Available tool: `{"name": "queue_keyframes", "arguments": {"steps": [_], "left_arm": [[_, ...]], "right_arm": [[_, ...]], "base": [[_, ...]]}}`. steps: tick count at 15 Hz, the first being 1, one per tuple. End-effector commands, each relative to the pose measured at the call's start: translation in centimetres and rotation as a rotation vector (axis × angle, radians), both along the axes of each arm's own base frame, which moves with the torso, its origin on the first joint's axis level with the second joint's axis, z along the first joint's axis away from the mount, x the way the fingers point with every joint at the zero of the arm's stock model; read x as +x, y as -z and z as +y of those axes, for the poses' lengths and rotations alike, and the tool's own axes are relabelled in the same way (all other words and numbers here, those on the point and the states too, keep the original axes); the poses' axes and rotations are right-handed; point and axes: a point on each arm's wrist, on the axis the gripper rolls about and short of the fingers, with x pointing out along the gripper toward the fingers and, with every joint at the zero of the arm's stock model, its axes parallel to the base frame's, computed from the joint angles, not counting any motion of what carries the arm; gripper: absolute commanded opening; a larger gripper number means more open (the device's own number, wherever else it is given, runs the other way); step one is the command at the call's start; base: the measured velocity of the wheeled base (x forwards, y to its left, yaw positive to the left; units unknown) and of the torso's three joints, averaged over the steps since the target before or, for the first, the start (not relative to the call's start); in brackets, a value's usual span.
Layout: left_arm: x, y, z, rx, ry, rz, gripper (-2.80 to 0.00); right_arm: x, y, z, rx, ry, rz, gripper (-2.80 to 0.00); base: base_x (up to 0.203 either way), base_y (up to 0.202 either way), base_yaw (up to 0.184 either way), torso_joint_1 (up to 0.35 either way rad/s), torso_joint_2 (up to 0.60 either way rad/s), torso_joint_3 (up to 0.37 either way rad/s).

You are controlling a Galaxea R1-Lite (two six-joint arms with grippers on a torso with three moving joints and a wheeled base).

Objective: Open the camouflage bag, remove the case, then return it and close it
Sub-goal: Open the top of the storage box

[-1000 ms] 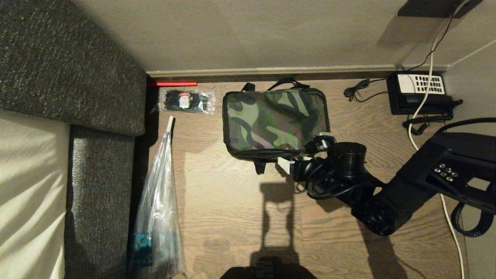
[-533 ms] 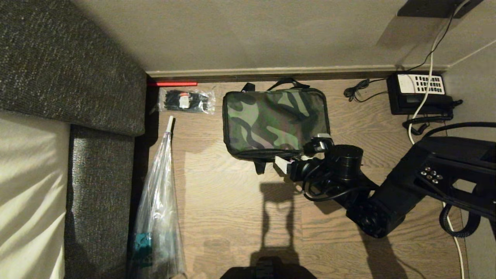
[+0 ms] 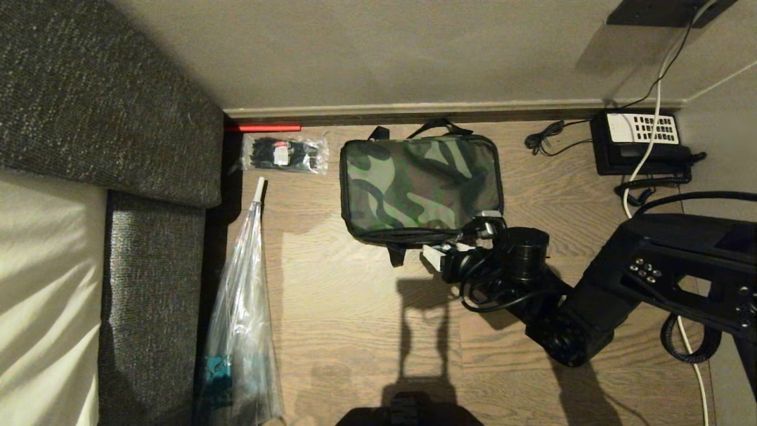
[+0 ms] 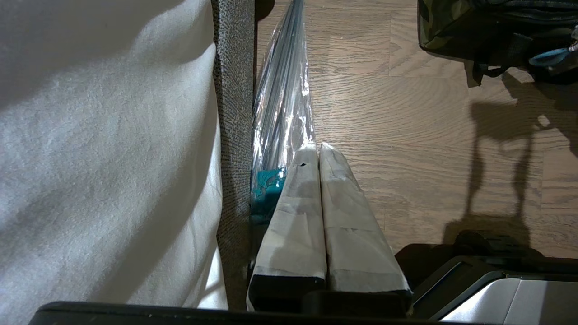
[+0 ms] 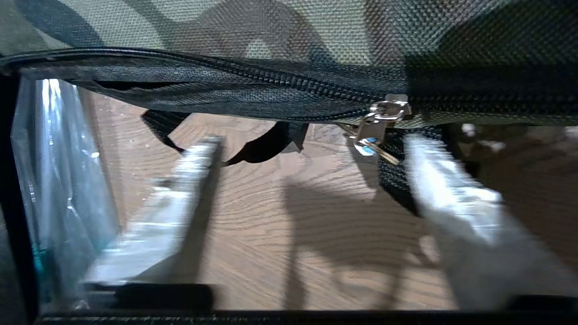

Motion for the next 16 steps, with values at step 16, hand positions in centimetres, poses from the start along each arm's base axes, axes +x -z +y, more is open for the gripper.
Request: {"name": "queue_keyframes", "arguments": {"steps": [16], "left_arm": [[0.0, 0.0, 0.0, 0.0, -0.001, -0.001, -2.8]], "right_arm": [[-2.7, -2.5, -1.6, -0.095, -0.014, -0.086, -2.8]], "base": [[0.0, 0.0, 0.0, 0.0, 0.0, 0.0]]}}
